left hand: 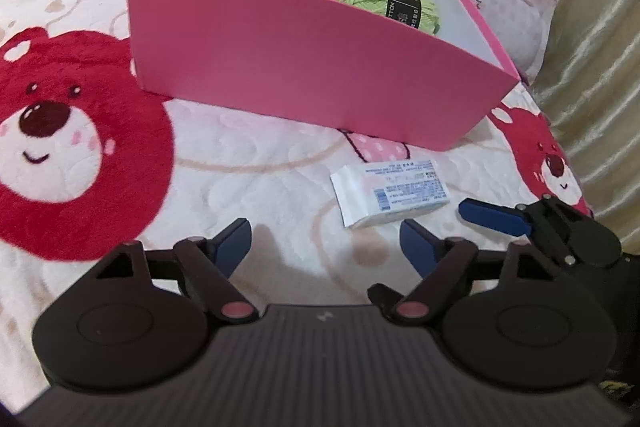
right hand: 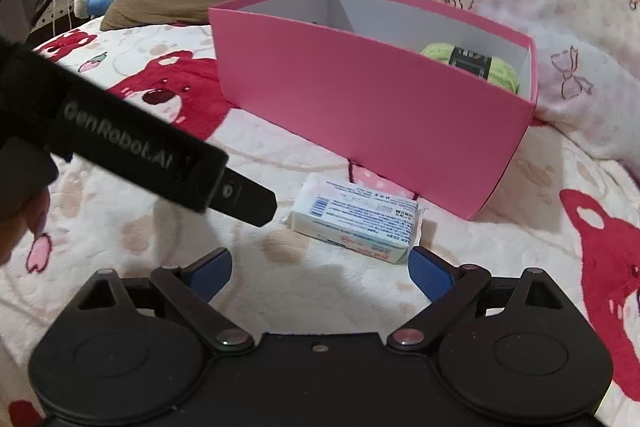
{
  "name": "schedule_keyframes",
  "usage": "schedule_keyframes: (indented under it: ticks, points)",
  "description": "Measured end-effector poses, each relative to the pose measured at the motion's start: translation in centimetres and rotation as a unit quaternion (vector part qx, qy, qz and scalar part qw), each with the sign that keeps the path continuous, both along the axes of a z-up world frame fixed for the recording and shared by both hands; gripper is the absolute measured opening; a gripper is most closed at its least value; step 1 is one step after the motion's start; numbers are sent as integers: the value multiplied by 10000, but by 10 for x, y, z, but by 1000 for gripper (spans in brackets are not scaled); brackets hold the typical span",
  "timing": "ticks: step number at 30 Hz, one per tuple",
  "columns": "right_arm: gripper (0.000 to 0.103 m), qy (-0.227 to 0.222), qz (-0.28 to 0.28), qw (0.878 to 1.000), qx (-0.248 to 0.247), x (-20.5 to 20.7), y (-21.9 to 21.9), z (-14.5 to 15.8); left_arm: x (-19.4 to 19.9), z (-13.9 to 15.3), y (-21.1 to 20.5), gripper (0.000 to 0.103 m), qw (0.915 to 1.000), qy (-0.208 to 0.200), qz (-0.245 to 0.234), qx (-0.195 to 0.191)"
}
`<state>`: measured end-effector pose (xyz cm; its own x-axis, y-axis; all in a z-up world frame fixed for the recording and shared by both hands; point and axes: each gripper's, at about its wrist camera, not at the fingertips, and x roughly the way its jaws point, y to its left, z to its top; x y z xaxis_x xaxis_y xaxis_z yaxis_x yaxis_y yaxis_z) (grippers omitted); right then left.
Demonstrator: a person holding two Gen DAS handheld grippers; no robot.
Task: Organize objects
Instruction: 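Lower the right tool over the white soap bar on the quilt, then close the right tool on the white soap bar and lift it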
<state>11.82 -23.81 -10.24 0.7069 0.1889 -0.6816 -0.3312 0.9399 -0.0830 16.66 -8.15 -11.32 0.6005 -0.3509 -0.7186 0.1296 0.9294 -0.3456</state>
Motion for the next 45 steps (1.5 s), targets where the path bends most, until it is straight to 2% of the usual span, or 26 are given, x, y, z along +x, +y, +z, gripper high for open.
schedule_keyframes:
  ticks: [4, 8, 13, 17, 24, 31, 38, 45]
  points:
    - [96, 12, -40, 10000, 2, 9, -3, -4, 11, -8, -8, 76, 10000, 14, 41, -15]
    - [97, 113, -185, 9995, 223, 20, -10, -7, 16, -13, -14, 74, 9999, -95, 110, -70]
    - [97, 296, -354, 9974, 550, 30, -21, -15, 22, -19, -14, 58, 9994, -156, 168, -269]
    - [97, 258, -381, 9967, 673, 32, -22, -17, 24, -22, -12, 45, 9981, -143, 157, -574]
    - [93, 238, -291, 9981, 485, 37, -9, -19, 25, -24, -14, 25, 9957, 100, 135, -909]
    - [81, 210, -447, 9970, 603, 29, -9, -14, 10, -17, -19, 25, 9974, 223, 4, -683]
    - [81, 214, -494, 9971, 529, 16, -5, -14, 5, -17, -14, 25, 9960, 441, 48, -778]
    - [81, 293, -548, 9957, 685, 11, -5, -13, -4, -12, -19, 31, 9973, 430, 1, -602]
